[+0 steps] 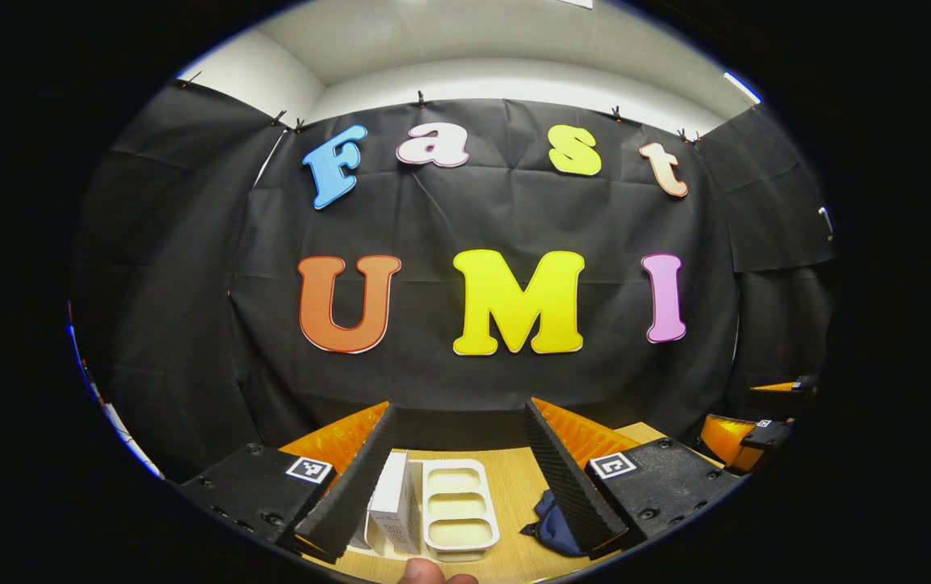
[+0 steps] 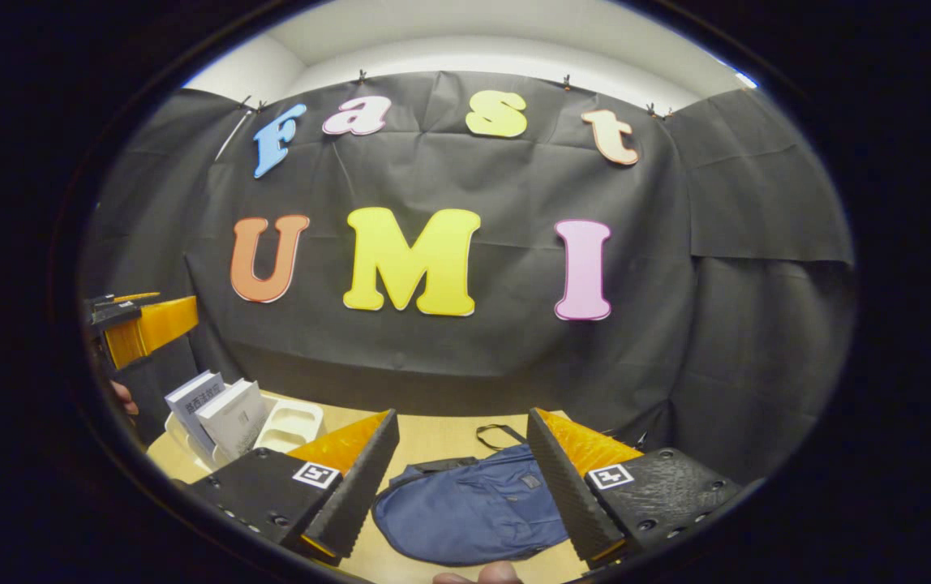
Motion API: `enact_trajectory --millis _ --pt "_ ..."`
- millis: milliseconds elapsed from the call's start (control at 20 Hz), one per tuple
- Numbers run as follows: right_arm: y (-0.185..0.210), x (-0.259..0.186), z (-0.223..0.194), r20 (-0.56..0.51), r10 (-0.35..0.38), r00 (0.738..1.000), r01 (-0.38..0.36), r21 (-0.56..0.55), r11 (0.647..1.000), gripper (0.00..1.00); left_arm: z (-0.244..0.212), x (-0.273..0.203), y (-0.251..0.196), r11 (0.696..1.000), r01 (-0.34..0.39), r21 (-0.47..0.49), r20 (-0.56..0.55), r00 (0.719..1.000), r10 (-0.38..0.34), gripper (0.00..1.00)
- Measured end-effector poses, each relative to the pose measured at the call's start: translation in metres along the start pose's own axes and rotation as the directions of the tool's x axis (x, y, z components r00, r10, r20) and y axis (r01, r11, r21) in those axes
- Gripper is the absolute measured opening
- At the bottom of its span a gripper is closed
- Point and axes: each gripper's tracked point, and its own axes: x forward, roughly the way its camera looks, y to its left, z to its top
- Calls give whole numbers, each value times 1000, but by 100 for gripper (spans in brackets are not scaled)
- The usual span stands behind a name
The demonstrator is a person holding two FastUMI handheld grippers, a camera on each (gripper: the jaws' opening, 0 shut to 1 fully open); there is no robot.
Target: Open the schoolbag, grab two books from the bookshelf and put them into the schoolbag.
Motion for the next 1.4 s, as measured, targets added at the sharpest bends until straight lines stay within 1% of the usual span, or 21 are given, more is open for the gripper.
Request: enact_trajectory --millis 100,150,200,300,450,500,550,600,750,800,850,900,950,1000,1050,1100,1200,1250,1300,1400 --pt "2 0 -3 -7 10 1000 -10 -3 1000 95 -1 -4 1 1000 -6 0 3 1000 6 99" --pt "3 0 -5 -10 15 1000 -15 -6 1000 93 1 -5 4 1000 -14 1 6 1000 14 99" --pt "3 -2 -5 -13 19 1000 -19 -9 1000 95 2 -7 5 1000 -15 -2 9 1000 15 99" --pt "4 -2 -5 -14 34 999 -34 -8 999 93 1 -9 7 1000 -27 1 8 1000 27 99" --pt "6 2 -13 -32 62 998 -63 -31 998 95 4 -15 14 999 -45 8 16 999 45 99" --pt "8 4 -18 -47 74 996 -76 -38 996 95 3 -18 16 999 -53 5 14 999 53 99" --pt "10 6 -24 -66 84 994 -86 -42 995 95 1 -20 18 998 -62 3 8 998 62 94" --pt "12 9 -33 -97 95 991 -100 -49 994 95 -2 -23 20 997 -71 0 3 997 71 99" --pt "24 16 -68 -210 134 968 -151 -69 986 95 -7 -30 27 996 -93 -5 -8 996 93 99" --pt "30 18 -81 -255 152 955 -176 -74 982 98 -8 -32 30 995 -100 0 -9 995 100 99" --pt "36 20 -97 -303 164 939 -198 -85 976 95 -9 -33 33 994 -108 6 -9 994 108 99" --pt "42 22 -114 -356 174 918 -223 -102 969 98 -11 -35 35 994 -113 11 -9 994 113 99" --pt "47 23 -131 -413 174 894 -243 -120 963 95 -12 -37 36 993 -118 15 -9 993 118 99" --pt "48 25 -155 -488 153 860 -259 -158 953 95 -14 -39 37 993 -119 16 -13 993 120 99" --pt "52 20 -174 -547 146 824 -286 -178 942 96 -17 -40 36 993 -116 17 -21 993 117 99" --pt "57 20 -195 -594 140 792 -309 -192 931 98 -20 -41 36 993 -116 17 -27 993 117 99" --pt "64 26 -228 -673 124 730 -346 -207 915 96 -21 -45 40 992 -127 27 -32 991 128 99" --pt "69 27 -241 -699 119 705 -356 -204 912 96 -23 -49 44 990 -135 34 -34 990 136 99" --pt "74 29 -250 -717 115 688 -364 -202 909 99 -25 -52 46 989 -143 32 -42 989 144 99" --pt "83 36 -271 -745 102 659 -372 -205 906 99 -34 -60 48 988 -154 14 -66 986 154 99"
